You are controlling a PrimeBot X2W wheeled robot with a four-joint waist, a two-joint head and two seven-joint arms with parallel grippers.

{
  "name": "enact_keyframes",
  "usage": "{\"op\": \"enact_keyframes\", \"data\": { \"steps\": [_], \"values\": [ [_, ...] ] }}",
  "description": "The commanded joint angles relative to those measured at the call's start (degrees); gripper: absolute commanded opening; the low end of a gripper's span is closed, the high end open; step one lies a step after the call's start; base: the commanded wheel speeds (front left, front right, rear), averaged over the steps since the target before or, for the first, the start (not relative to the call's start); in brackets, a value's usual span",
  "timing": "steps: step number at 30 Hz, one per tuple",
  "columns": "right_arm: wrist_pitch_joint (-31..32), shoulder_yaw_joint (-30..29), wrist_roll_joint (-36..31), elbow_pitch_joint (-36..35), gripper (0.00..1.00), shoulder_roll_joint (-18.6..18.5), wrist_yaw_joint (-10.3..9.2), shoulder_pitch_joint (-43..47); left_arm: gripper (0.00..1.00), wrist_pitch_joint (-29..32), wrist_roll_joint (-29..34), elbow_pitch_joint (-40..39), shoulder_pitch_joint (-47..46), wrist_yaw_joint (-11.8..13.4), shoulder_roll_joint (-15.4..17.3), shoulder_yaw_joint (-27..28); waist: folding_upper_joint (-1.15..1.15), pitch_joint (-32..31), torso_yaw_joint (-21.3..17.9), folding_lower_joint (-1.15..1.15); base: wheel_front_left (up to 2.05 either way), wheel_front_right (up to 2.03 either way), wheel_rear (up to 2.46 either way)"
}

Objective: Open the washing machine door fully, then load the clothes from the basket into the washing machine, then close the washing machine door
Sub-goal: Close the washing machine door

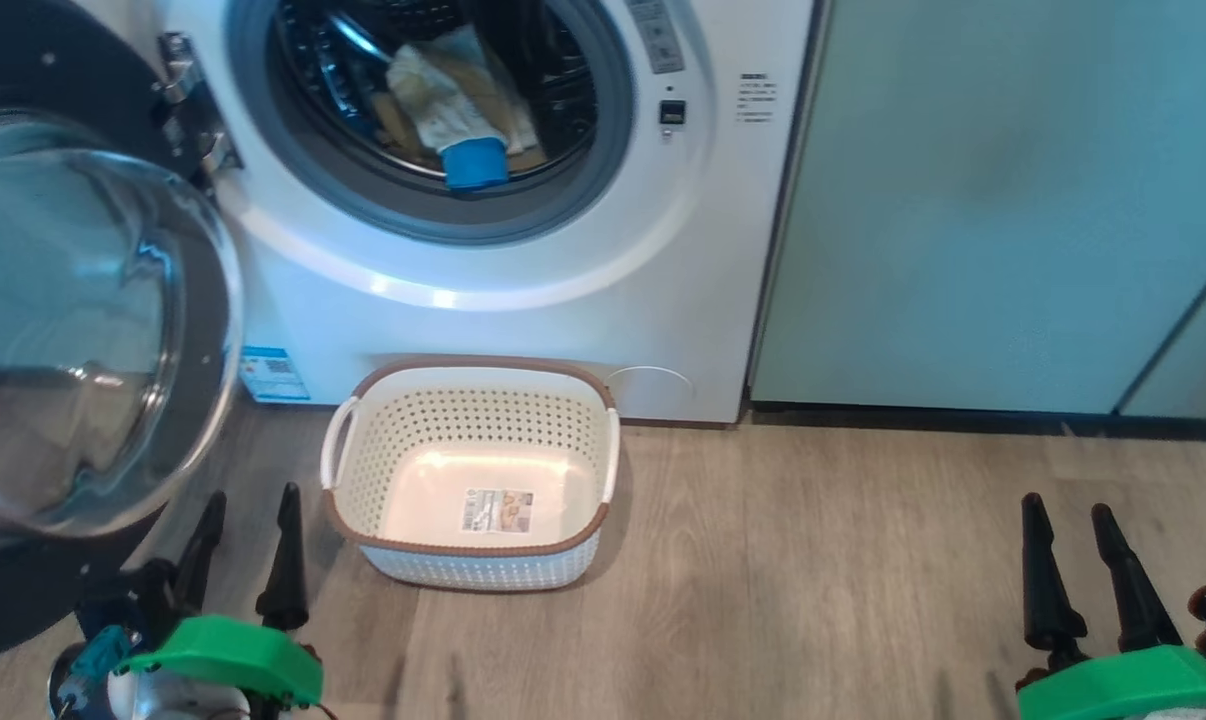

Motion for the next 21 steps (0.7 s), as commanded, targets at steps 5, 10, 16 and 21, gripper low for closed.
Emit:
{"op": "enact_keyframes", "data": {
  "steps": [5, 10, 16, 21],
  "values": [
    [-0.4, 1.0, -0.3, -1.6, 1.00, -0.8, 0.01, -0.8, 1.00, -0.4, -0.4, -2.0, -2.5, -0.1, 0.2, 2.8, 0.00, -0.1, 3.7, 0.00, 0.00, 0.00, 0.00],
    [-0.4, 1.1, -0.2, -2.0, 1.00, -0.4, 0.01, -0.9, 1.00, -0.4, 0.2, -1.8, -2.8, 0.0, -0.2, 3.3, 0.00, -0.1, 7.8, 0.00, 0.00, 0.00, 0.00],
    [-0.4, 1.0, -0.2, -2.0, 1.00, -0.2, 0.01, -0.9, 1.00, -0.4, 0.6, -1.5, -3.4, 0.5, -0.7, 4.2, 0.00, 0.3, 13.7, 0.00, 0.00, 0.00, 0.00],
    [-0.4, 1.5, -0.3, -2.0, 1.00, -0.1, 0.01, -1.5, 1.00, -0.4, 0.4, -0.9, -3.9, 0.7, -1.0, 4.9, 0.00, 0.6, 18.4, 0.00, 0.00, 0.00, 0.00]
  ]
}}
